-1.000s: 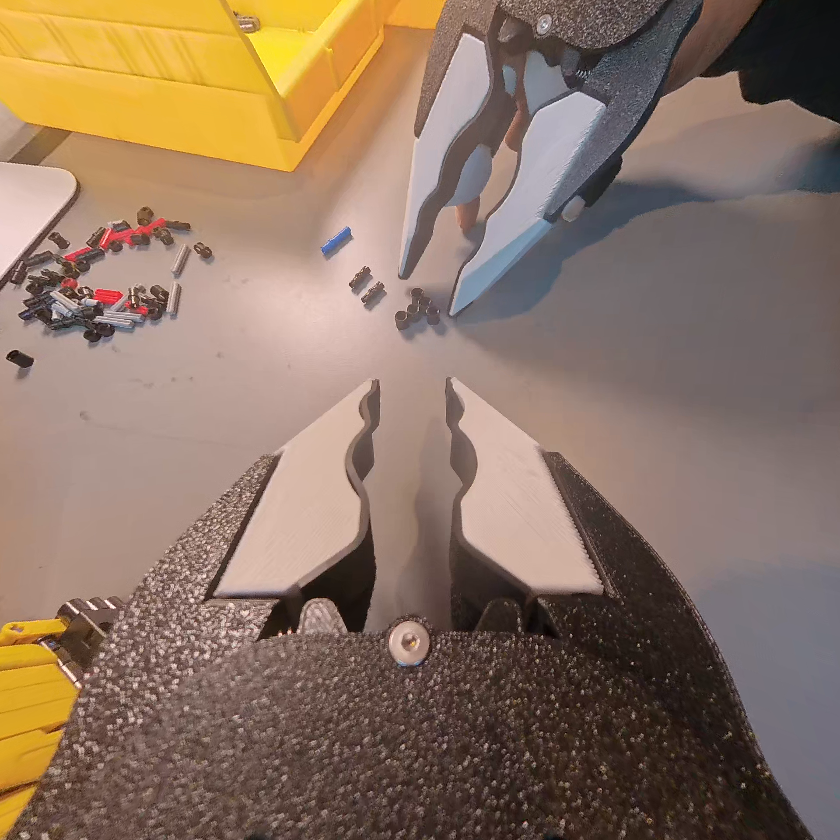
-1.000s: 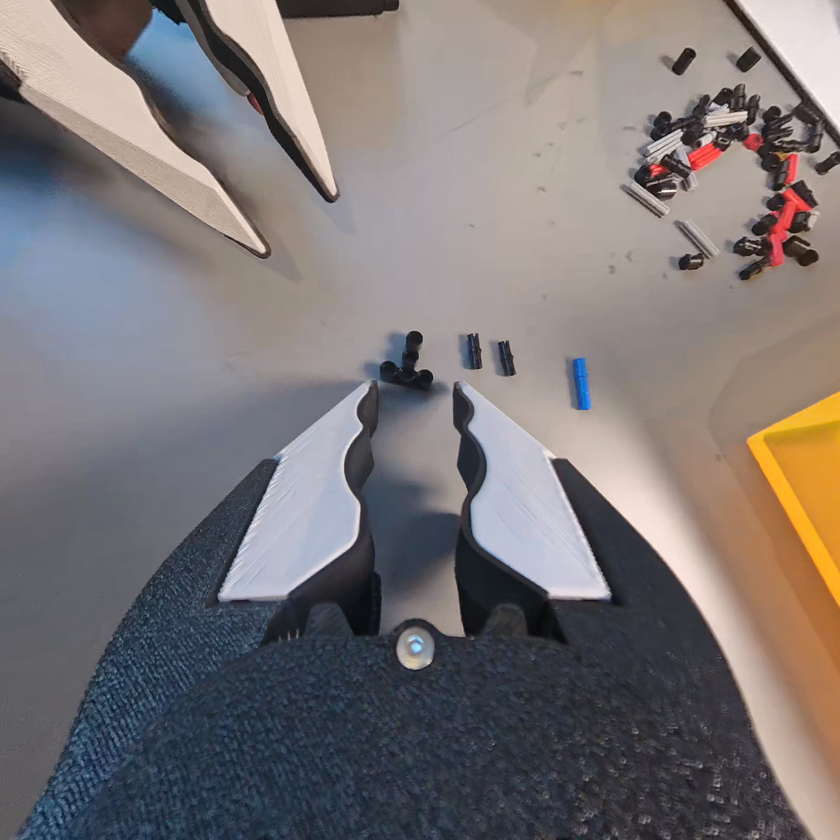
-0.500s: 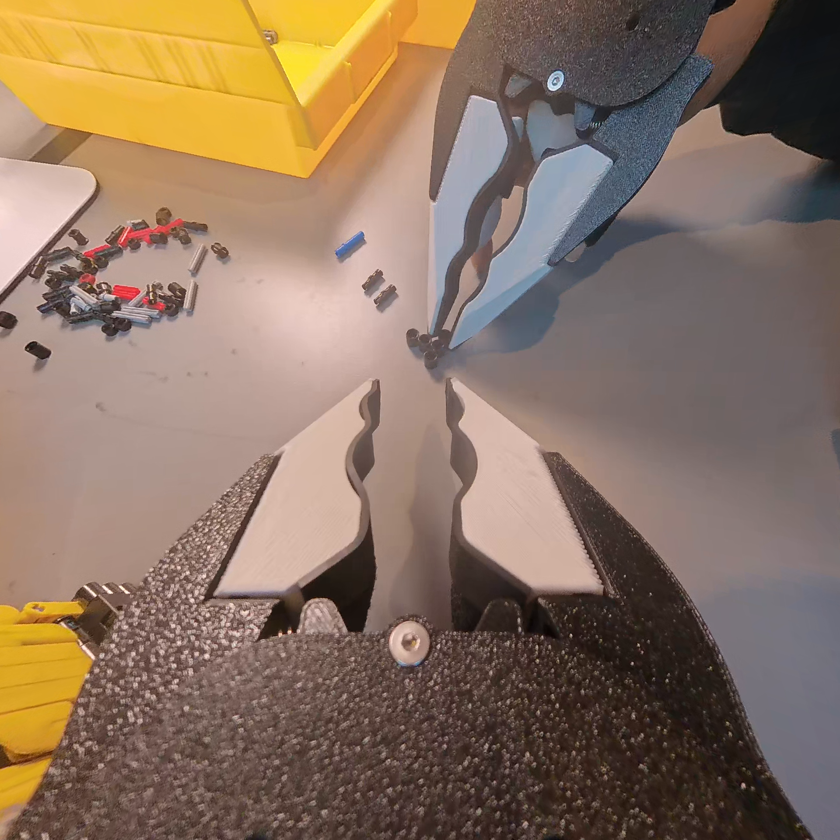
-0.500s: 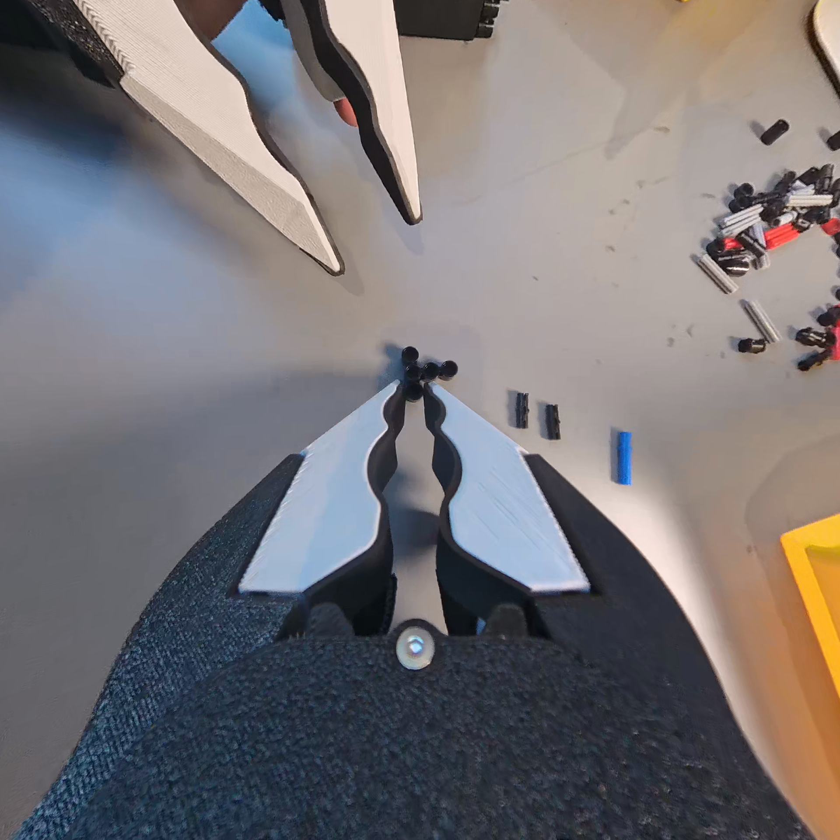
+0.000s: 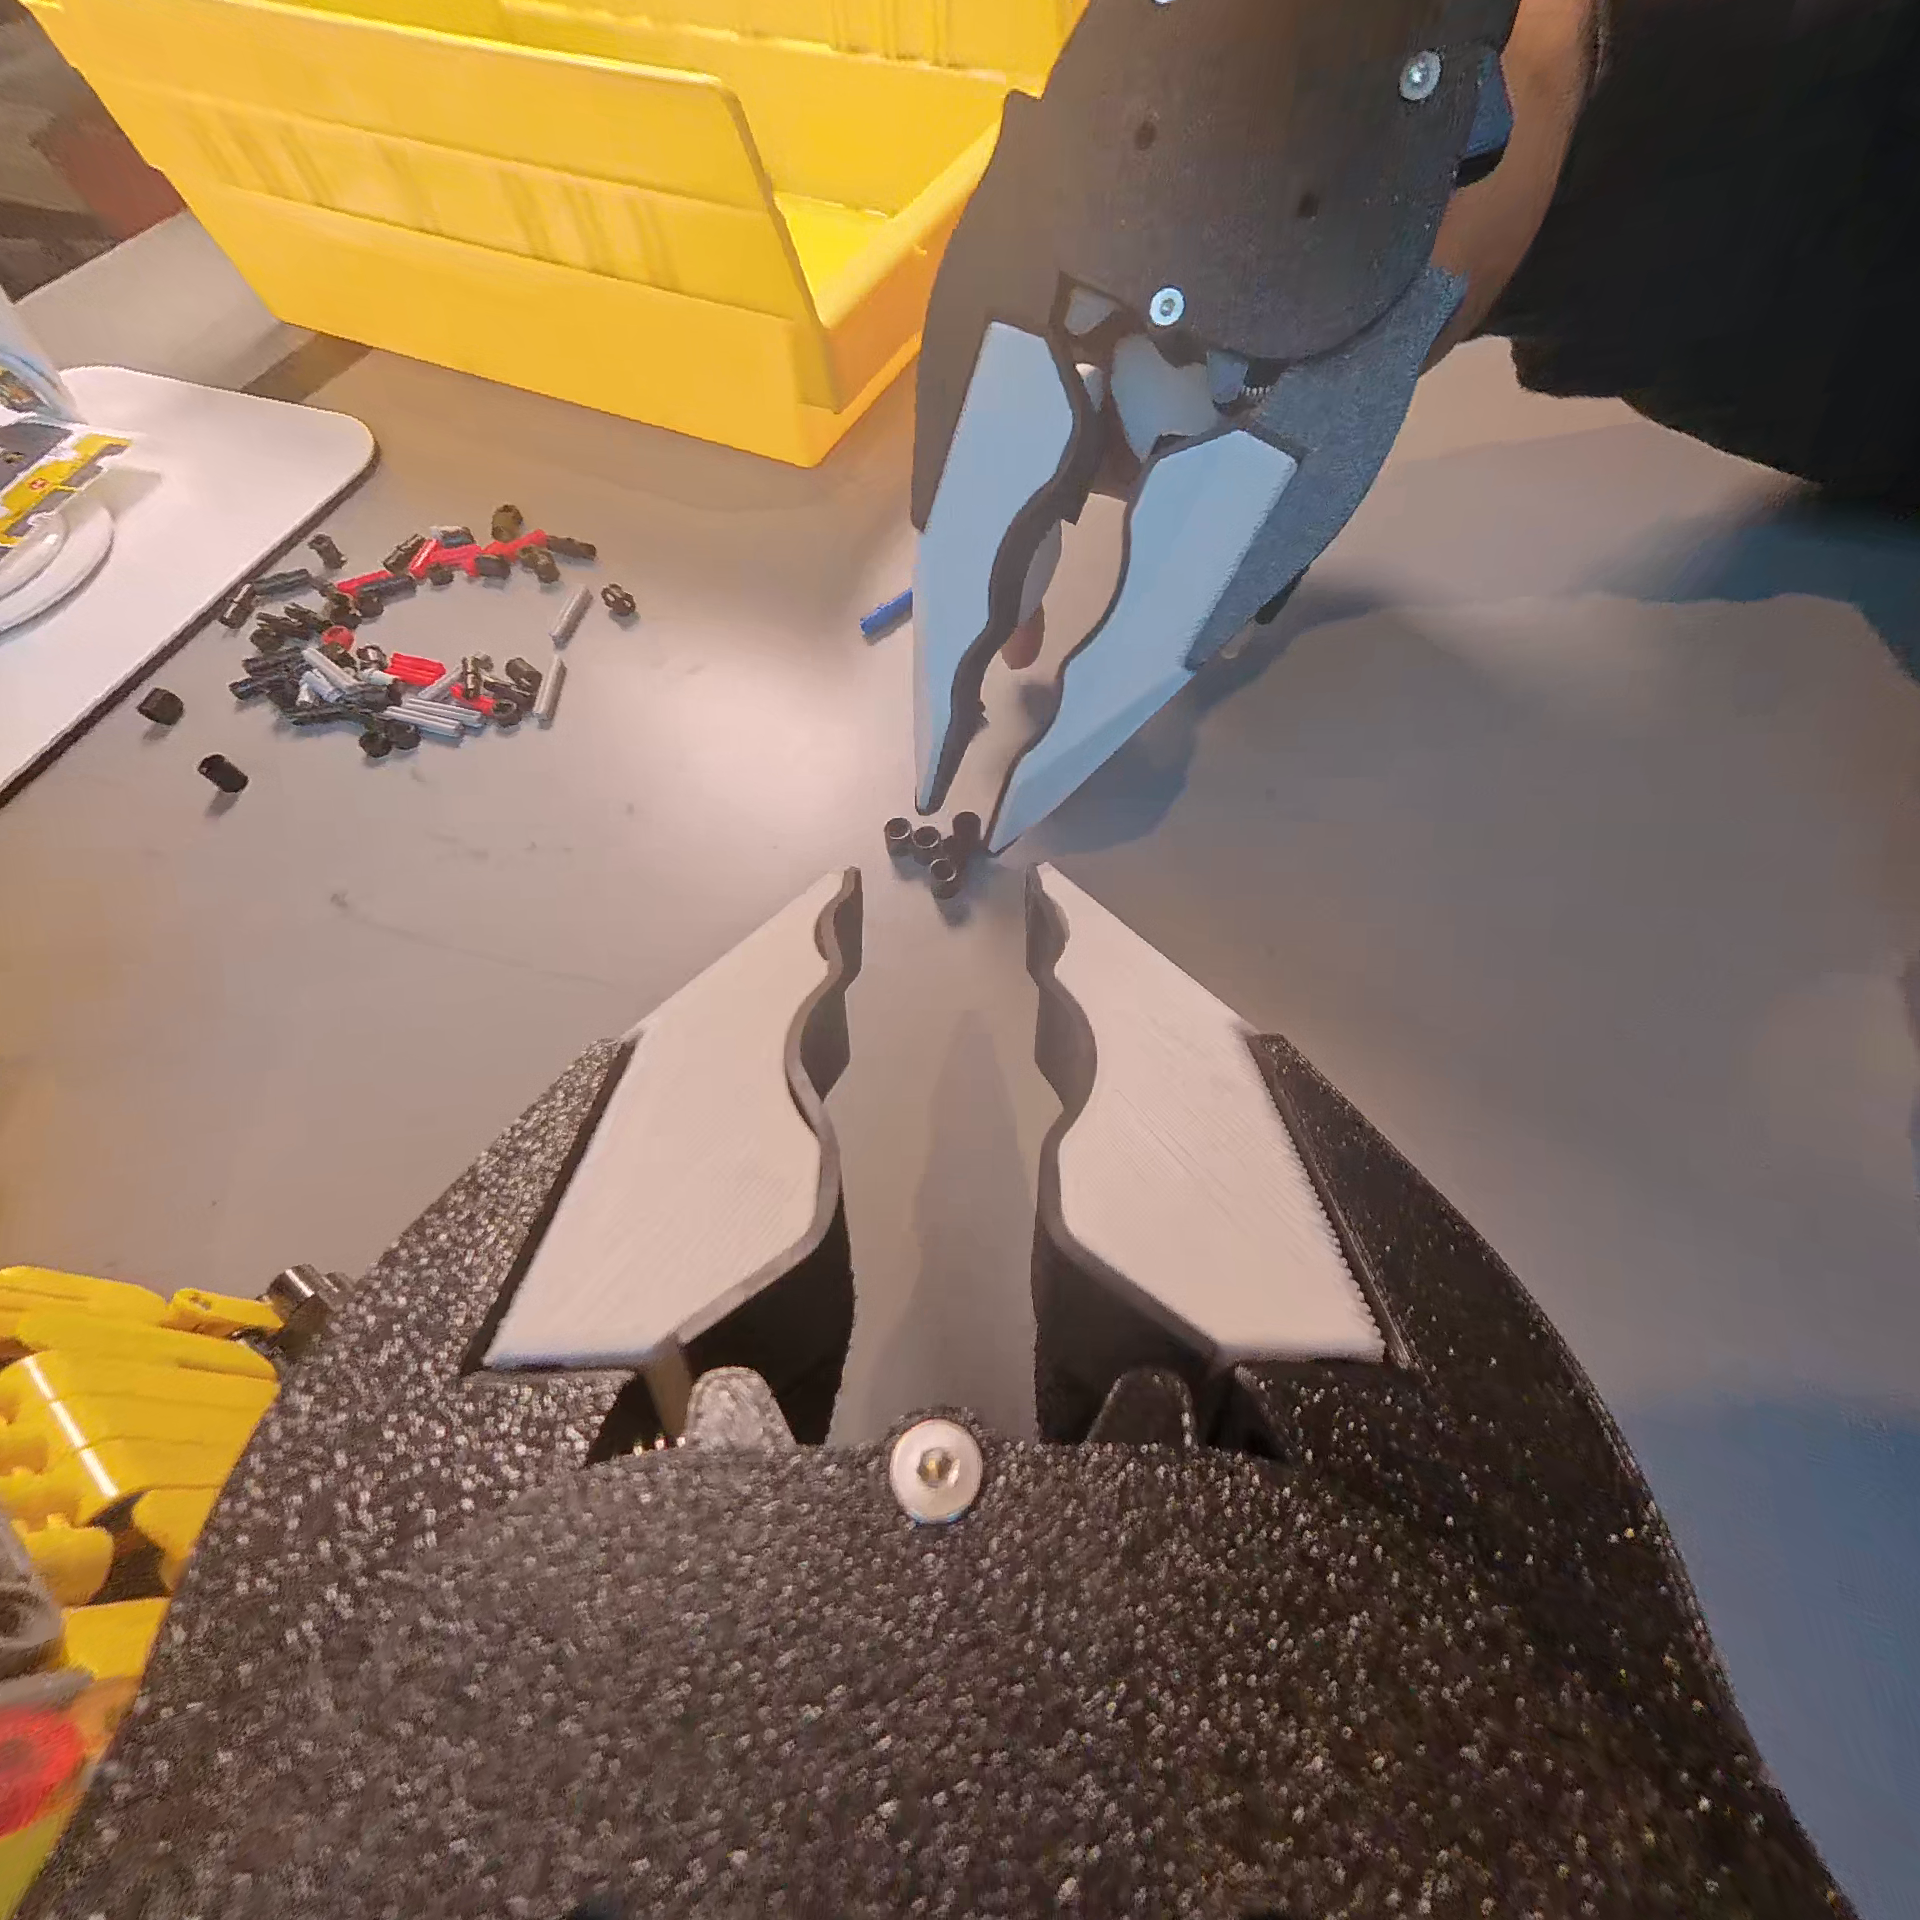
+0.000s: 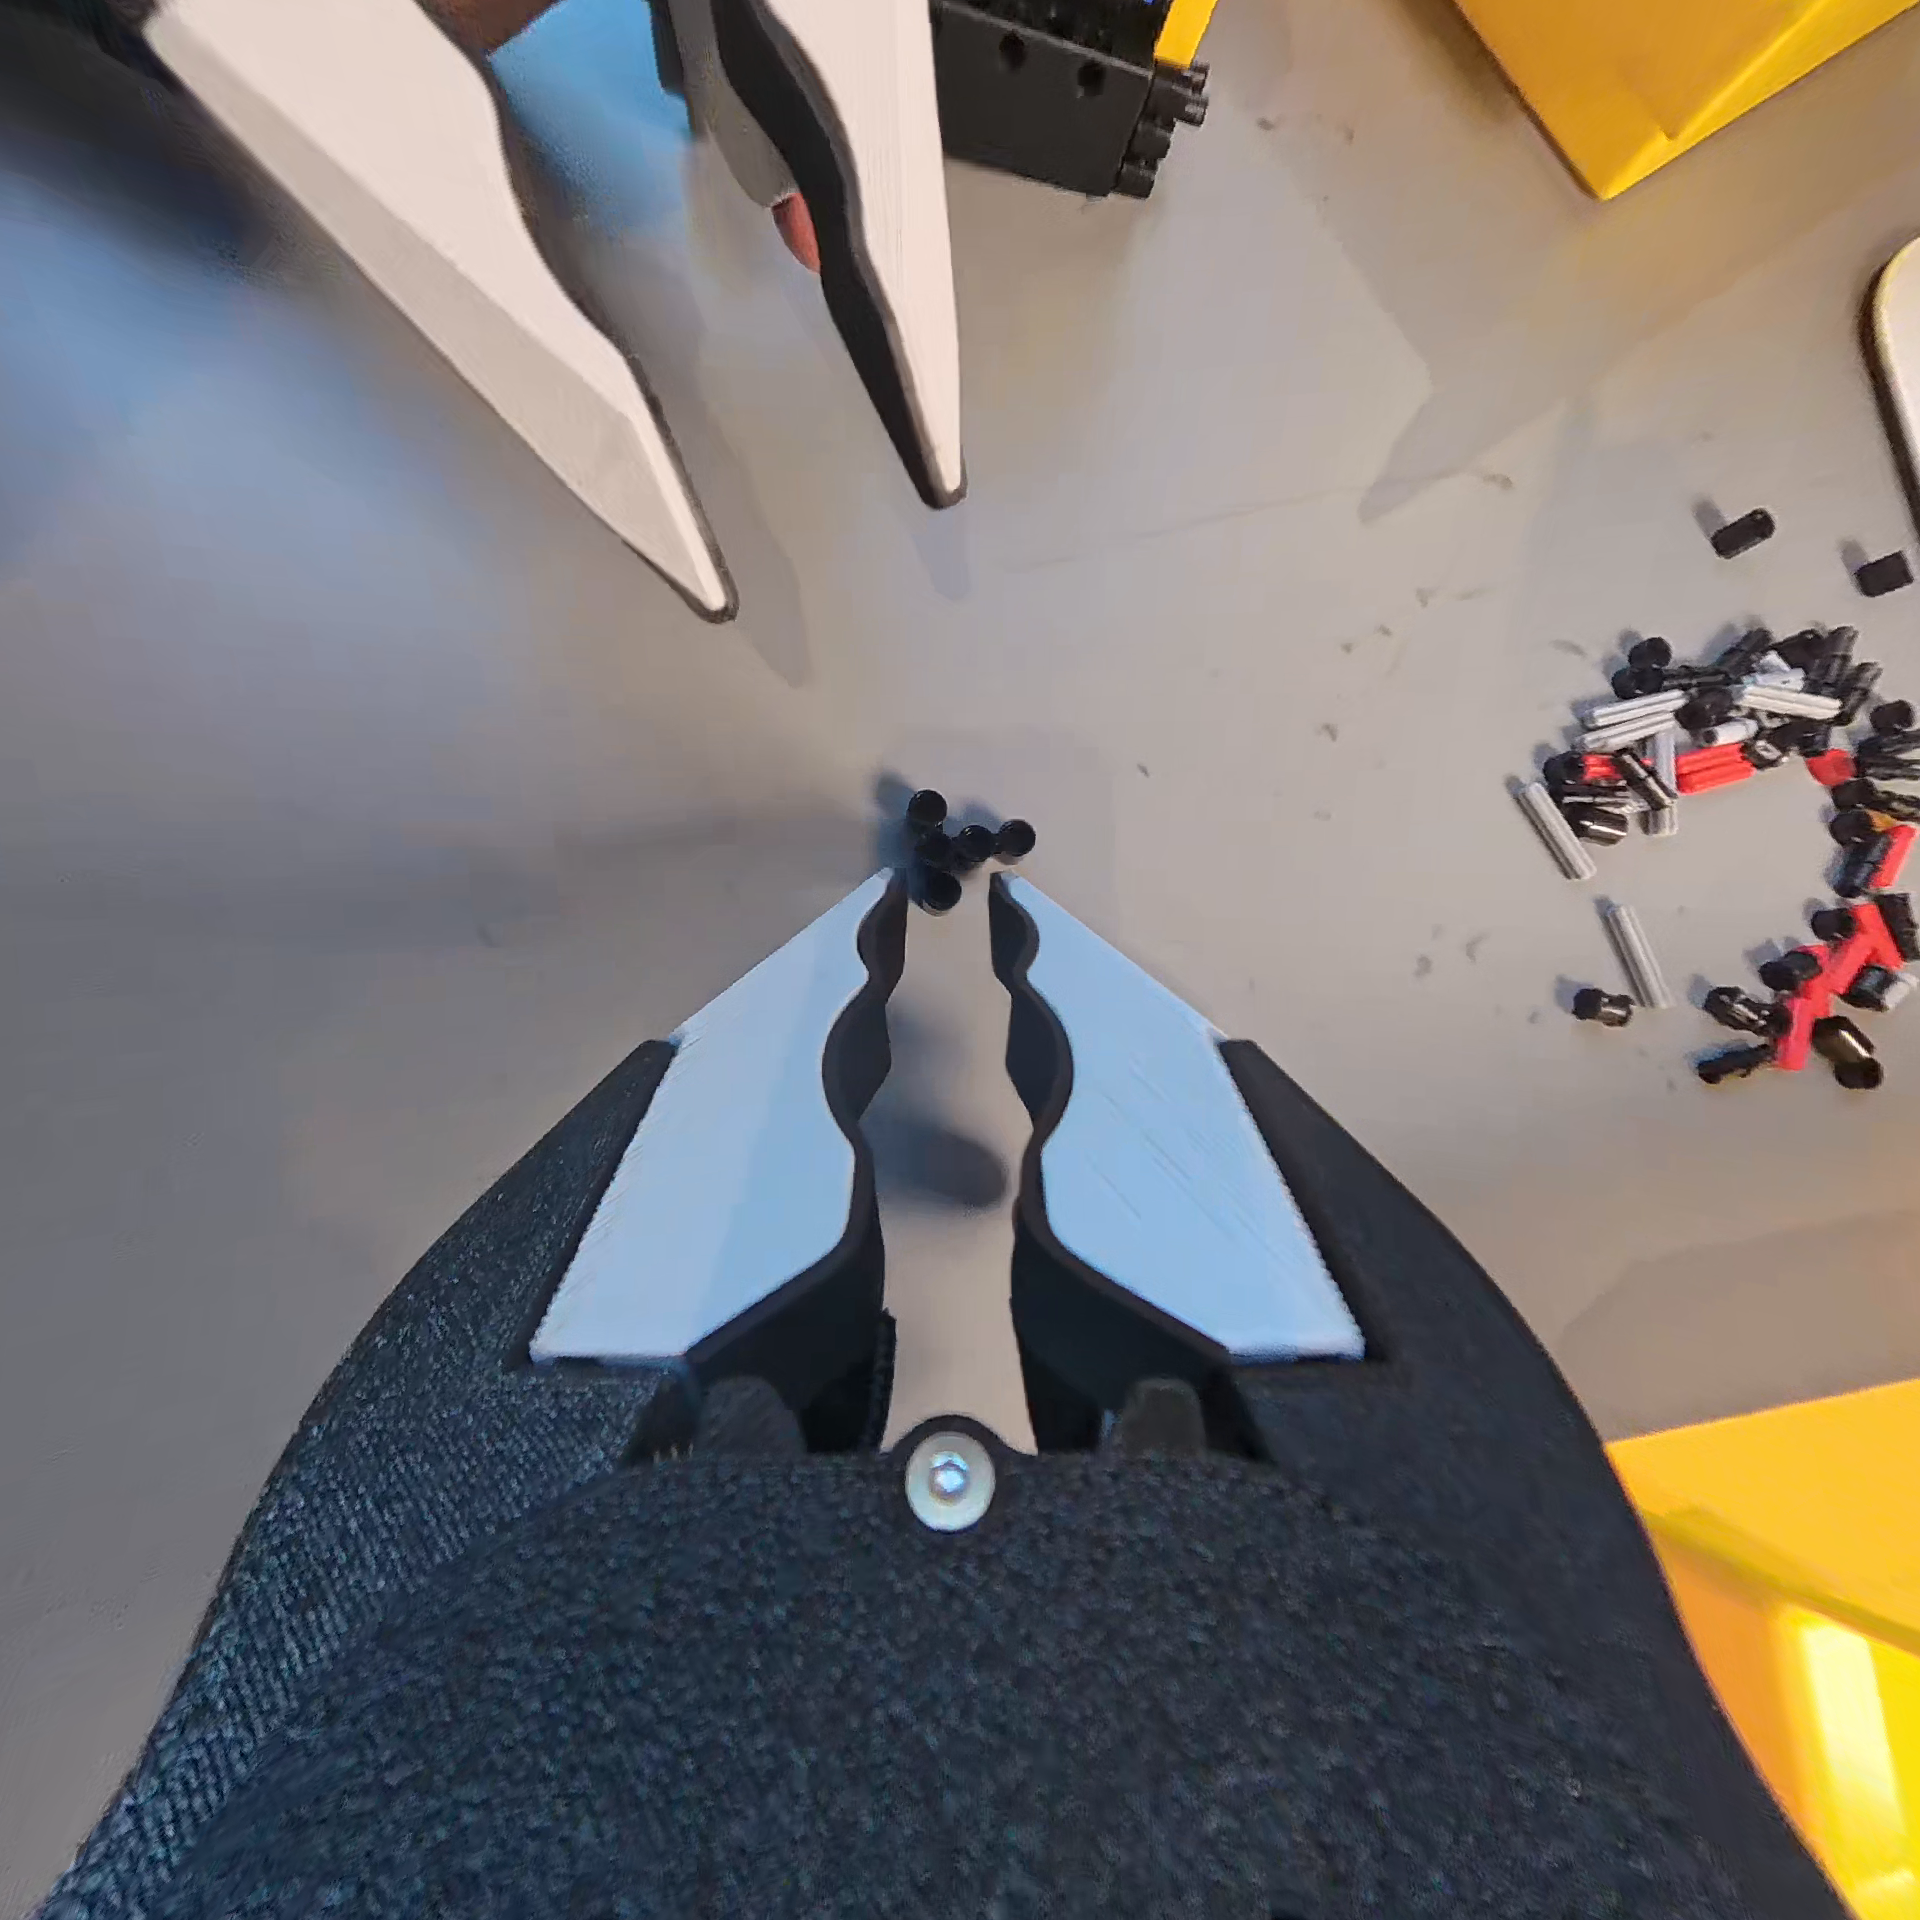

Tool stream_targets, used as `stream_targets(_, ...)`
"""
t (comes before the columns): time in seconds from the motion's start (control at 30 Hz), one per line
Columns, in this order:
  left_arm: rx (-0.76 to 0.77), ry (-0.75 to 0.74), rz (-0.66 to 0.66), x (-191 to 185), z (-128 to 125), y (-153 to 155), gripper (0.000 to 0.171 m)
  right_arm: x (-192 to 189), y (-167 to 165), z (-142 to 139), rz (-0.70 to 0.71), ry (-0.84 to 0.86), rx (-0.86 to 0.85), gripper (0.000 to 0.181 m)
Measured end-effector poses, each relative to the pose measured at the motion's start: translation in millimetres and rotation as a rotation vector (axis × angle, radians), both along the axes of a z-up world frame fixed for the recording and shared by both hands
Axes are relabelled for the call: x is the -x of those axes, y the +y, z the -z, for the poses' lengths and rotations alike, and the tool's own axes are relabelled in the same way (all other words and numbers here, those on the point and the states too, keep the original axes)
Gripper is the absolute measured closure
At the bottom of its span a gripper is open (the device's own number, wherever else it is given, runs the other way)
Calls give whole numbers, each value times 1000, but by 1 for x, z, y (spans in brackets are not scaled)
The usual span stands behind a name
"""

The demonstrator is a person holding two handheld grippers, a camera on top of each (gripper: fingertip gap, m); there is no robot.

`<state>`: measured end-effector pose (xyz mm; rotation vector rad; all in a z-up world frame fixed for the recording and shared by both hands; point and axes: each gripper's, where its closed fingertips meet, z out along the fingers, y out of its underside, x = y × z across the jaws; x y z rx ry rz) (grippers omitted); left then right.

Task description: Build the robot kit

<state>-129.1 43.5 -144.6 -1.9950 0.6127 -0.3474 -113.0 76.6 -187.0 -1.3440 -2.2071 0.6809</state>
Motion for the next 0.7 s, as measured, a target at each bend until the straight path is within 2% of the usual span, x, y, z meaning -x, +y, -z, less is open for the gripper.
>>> stream_targets(0.1,-19,-28,-27,4,-5,3,141,0,2,-15,25,122,39,162)
stream_targets(0.23,-55,-67,-62,10,-13,6,139,0,13,-45,97,367,58,156)
stream_targets(0.43,-140,-91,-107,19,-26,11,133,-9,40,-98,281,754,141,144)
stream_targets(0.53,-172,-101,-113,20,-31,12,130,-15,54,-114,365,858,153,139)
stream_targets(0.7,-212,-95,-103,18,-35,13,125,-31,71,-138,451,985,32,136)
